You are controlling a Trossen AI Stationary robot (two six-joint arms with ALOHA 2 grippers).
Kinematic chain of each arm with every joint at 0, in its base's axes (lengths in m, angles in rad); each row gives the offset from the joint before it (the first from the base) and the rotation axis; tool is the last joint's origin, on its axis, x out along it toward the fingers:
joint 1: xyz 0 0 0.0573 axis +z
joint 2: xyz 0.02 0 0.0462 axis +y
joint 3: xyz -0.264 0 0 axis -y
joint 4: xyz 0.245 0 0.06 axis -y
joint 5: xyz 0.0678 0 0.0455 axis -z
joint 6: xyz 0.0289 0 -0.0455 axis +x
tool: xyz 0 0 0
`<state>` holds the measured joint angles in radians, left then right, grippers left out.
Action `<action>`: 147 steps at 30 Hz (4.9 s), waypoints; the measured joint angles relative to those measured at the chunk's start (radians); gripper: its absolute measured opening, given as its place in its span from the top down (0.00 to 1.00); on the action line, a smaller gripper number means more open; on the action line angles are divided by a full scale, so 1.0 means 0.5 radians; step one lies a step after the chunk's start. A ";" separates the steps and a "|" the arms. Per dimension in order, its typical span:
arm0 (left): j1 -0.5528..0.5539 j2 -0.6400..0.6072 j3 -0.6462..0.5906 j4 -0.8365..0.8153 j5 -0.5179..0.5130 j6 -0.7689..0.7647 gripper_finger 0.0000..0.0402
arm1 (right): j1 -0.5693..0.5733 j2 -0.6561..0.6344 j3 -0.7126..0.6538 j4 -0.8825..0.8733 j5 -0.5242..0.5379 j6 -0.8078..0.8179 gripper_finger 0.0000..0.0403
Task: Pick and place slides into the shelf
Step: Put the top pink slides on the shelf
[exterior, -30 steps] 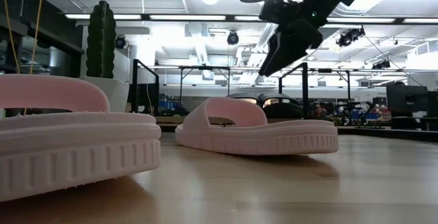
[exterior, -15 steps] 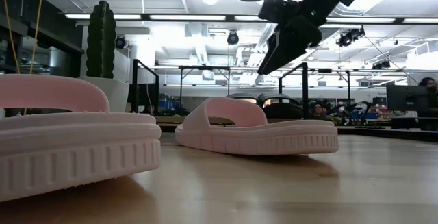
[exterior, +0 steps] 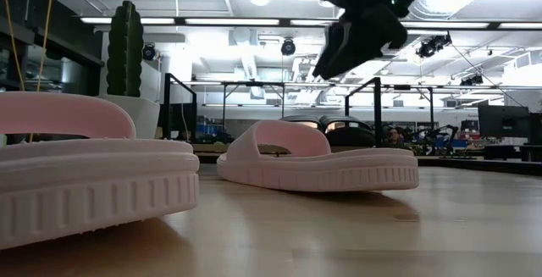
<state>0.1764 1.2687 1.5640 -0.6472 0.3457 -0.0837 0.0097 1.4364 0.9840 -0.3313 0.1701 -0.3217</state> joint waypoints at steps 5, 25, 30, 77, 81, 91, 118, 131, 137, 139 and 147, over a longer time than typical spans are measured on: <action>-0.003 0.054 0.001 0.025 0.009 -0.087 0.56 | 0.126 0.000 0.111 -0.024 0.086 0.012 0.34; -0.605 0.403 -0.016 0.047 0.003 0.212 0.56 | 0.434 0.000 0.217 -0.246 0.432 0.120 0.34; -0.792 0.403 -0.016 0.036 -0.169 0.226 0.56 | 0.508 0.000 0.217 -0.244 0.439 0.158 0.34; -1.060 0.355 -1.265 1.768 -0.685 -0.119 0.57 | 0.941 0.435 0.215 0.001 1.198 0.162 0.34; -1.061 0.355 -1.341 1.894 -0.712 -0.120 0.57 | 0.940 0.457 0.214 0.001 1.256 0.164 0.34; -1.058 0.355 -1.613 2.385 -0.926 -0.161 0.57 | 0.942 0.457 0.214 0.014 1.276 0.210 0.34; -0.935 0.355 -1.618 2.244 -0.919 -0.301 0.57 | 0.927 0.827 0.214 0.269 1.363 0.004 0.34; -0.929 0.355 -1.618 2.239 -0.916 -0.321 0.57 | 0.839 0.856 0.214 0.296 1.221 0.065 0.34; -0.929 0.355 -1.618 2.264 -0.865 -0.323 0.56 | 0.817 0.950 0.214 0.376 1.272 0.050 0.34; -0.929 0.355 -1.618 2.292 -0.849 -0.323 0.56 | 0.801 0.976 0.214 0.413 1.275 0.037 0.34; -0.929 0.355 -1.618 2.309 -0.812 -0.320 0.56 | 0.759 1.013 0.214 0.540 1.255 0.013 0.35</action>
<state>-0.2882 1.4464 0.7551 0.5071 -0.0601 -0.2440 0.3893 1.9430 1.0908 -0.0616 0.7975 -0.3150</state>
